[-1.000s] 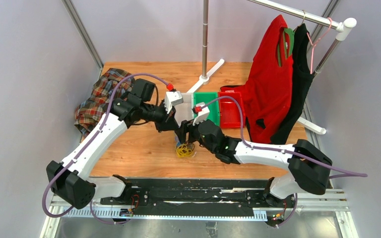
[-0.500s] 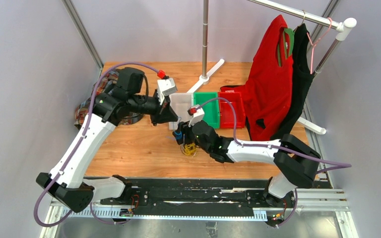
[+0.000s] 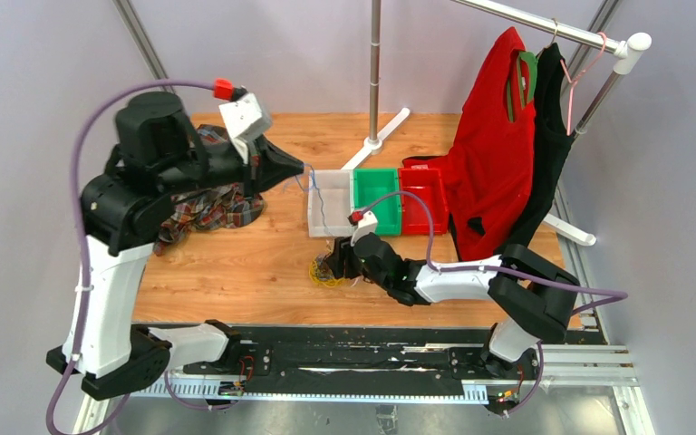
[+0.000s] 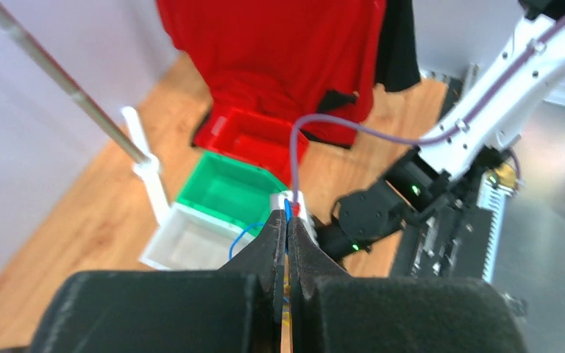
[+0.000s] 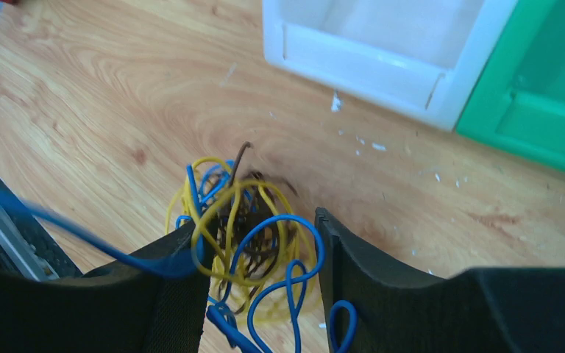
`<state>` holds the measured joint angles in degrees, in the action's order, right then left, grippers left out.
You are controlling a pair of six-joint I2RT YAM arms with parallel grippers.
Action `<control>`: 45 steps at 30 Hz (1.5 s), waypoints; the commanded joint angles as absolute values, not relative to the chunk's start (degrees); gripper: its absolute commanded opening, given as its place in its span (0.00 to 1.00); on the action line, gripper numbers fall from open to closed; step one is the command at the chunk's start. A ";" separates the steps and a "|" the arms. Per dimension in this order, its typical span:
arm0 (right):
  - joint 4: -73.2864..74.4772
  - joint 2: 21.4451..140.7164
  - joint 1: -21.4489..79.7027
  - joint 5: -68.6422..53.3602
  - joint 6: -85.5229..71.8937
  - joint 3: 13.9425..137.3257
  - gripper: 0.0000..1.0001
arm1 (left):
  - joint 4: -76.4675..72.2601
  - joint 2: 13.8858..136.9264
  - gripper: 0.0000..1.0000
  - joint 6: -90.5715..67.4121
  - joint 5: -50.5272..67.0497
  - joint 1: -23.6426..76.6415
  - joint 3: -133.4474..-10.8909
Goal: Untangle the cables
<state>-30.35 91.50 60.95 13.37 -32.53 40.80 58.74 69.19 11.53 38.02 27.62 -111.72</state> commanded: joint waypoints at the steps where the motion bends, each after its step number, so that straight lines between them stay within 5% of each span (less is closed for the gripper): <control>1: -31.16 92.69 60.85 12.66 -35.07 37.74 0.51 | 58.23 70.25 0.00 11.84 30.48 27.95 -122.21; 8: -30.94 93.67 62.54 13.33 -35.73 35.94 0.51 | 57.35 74.50 0.00 12.50 22.88 27.95 -137.14; 16: -30.74 94.20 63.12 13.70 -36.37 34.99 0.51 | 45.33 72.11 0.00 12.68 17.71 27.95 -137.79; 29: -16.40 76.57 61.48 21.48 -30.65 39.62 0.77 | 45.21 67.14 0.00 8.54 26.96 27.95 -115.28; 37: -7.05 69.75 50.68 23.74 -28.53 43.07 0.76 | 41.09 68.15 0.00 7.57 30.86 28.48 -99.72; 45: -5.24 67.84 40.59 21.25 -27.99 41.64 0.74 | 37.36 78.82 0.00 7.51 30.64 31.27 -99.51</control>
